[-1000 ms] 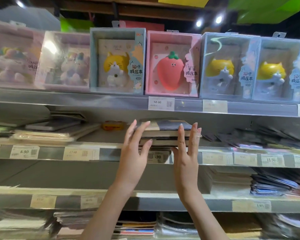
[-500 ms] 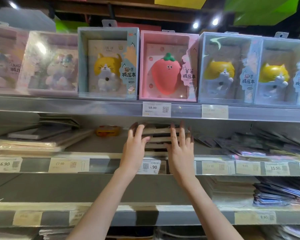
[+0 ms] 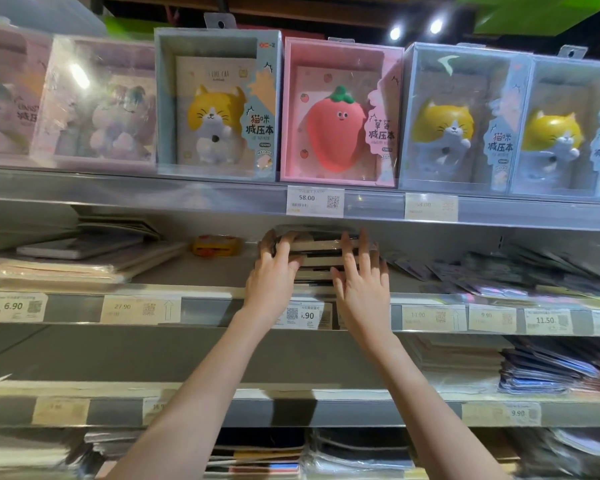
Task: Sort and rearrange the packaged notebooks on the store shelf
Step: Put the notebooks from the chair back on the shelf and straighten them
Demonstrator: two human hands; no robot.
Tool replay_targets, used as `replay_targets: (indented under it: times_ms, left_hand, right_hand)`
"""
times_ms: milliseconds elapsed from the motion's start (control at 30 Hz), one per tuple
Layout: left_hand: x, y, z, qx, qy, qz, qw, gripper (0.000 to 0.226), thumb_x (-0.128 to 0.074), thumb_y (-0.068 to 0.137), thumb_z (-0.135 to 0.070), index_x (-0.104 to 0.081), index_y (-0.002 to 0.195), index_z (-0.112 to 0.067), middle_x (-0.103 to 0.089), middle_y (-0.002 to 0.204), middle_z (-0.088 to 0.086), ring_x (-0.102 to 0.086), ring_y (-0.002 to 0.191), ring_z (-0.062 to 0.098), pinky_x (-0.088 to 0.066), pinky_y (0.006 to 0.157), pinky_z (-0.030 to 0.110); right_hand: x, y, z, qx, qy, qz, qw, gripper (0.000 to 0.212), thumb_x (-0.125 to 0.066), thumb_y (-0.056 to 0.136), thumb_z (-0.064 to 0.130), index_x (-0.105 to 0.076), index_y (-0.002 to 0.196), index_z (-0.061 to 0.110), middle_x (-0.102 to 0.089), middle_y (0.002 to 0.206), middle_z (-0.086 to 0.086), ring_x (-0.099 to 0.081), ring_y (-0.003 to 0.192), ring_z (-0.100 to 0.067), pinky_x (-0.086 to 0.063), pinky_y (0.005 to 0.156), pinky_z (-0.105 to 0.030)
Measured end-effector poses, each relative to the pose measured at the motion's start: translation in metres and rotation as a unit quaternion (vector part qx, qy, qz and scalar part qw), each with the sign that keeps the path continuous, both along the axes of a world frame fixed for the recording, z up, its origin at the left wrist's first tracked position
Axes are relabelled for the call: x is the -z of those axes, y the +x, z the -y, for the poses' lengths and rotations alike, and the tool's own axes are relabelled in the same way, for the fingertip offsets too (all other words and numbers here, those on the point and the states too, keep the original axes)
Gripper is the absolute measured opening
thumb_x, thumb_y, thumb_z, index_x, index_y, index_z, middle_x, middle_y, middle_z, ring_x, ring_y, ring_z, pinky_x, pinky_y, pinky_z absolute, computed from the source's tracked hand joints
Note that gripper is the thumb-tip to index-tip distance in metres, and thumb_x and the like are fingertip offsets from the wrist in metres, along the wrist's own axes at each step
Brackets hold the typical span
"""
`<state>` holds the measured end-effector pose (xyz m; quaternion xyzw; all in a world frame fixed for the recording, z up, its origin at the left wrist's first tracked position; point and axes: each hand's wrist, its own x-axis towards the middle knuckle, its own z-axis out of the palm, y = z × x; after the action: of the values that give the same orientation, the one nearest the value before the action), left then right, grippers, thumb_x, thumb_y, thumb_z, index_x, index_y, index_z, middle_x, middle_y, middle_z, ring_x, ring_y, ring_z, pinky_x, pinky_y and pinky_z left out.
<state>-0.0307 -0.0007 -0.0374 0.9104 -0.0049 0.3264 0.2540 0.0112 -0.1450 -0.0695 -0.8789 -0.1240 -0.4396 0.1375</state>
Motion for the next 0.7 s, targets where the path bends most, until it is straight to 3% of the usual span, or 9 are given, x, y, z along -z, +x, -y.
replay_targets:
  times_ms: [133, 267, 367, 433, 567, 700]
  left_hand:
    - [0.003, -0.009, 0.002, -0.018, -0.003, 0.013, 1.000, 0.038, -0.036, 0.098, -0.037, -0.033, 0.134, -0.025, -0.021, 0.145, 0.012, -0.034, 0.129, 0.035, -0.036, 0.103, 0.048]
    - [0.013, -0.022, 0.003, -0.041, 0.045, 0.044, 0.997, 0.047, -0.037, 0.098, -0.033, -0.025, 0.144, -0.028, -0.013, 0.154, 0.007, -0.016, 0.140, 0.034, -0.020, 0.113, 0.048]
    - [0.023, -0.031, 0.001, -0.055, 0.091, 0.065, 0.992, 0.052, -0.036, 0.099, -0.031, -0.016, 0.147, -0.031, -0.008, 0.157, 0.004, -0.003, 0.144, 0.029, -0.005, 0.116, 0.044]
    - [0.031, -0.038, 0.000, -0.059, 0.100, 0.070, 0.991, 0.052, -0.036, 0.098, -0.032, -0.018, 0.147, -0.033, -0.007, 0.157, 0.002, 0.001, 0.145, 0.027, -0.002, 0.116, 0.042]
    - [0.046, -0.052, 0.000, -0.059, 0.102, 0.087, 0.989, 0.049, -0.044, 0.095, -0.033, -0.034, 0.142, -0.030, -0.023, 0.154, 0.002, -0.010, 0.144, 0.027, -0.010, 0.116, 0.043]
    - [0.069, -0.066, -0.002, -0.056, 0.095, 0.104, 0.988, 0.046, -0.051, 0.091, -0.031, -0.044, 0.136, -0.028, -0.038, 0.146, 0.003, -0.026, 0.139, 0.028, -0.021, 0.112, 0.046]
  right_hand:
    - [-0.002, -0.008, 0.003, -0.006, -0.009, -0.021, 1.000, 0.056, -0.030, 0.093, 0.039, -0.022, 0.146, 0.025, -0.023, 0.153, -0.010, -0.030, 0.135, -0.041, -0.039, 0.099, -0.050]
    - [-0.001, -0.022, 0.002, -0.011, -0.002, -0.042, 0.999, 0.055, -0.044, 0.094, 0.033, -0.027, 0.145, 0.019, -0.031, 0.149, -0.015, -0.026, 0.136, -0.043, -0.025, 0.109, -0.054]
    - [0.003, -0.035, 0.002, -0.005, -0.012, -0.074, 0.997, 0.056, -0.031, 0.098, 0.041, -0.013, 0.148, 0.024, -0.009, 0.157, -0.006, 0.001, 0.144, -0.033, -0.004, 0.116, -0.044]
    - [0.007, -0.042, 0.001, -0.004, -0.024, -0.090, 0.996, 0.056, -0.024, 0.099, 0.043, -0.005, 0.149, 0.026, 0.003, 0.157, -0.002, 0.011, 0.143, -0.027, 0.002, 0.116, -0.041]
    - [0.018, -0.057, -0.003, -0.004, -0.037, -0.127, 0.991, 0.056, -0.020, 0.099, 0.044, -0.003, 0.148, 0.026, 0.011, 0.156, 0.001, 0.016, 0.143, -0.023, 0.004, 0.116, -0.039]
    - [0.037, -0.073, -0.009, -0.011, -0.046, -0.140, 0.989, 0.056, -0.024, 0.099, 0.044, -0.008, 0.148, 0.025, 0.008, 0.157, 0.000, 0.012, 0.144, -0.023, 0.003, 0.117, -0.041]
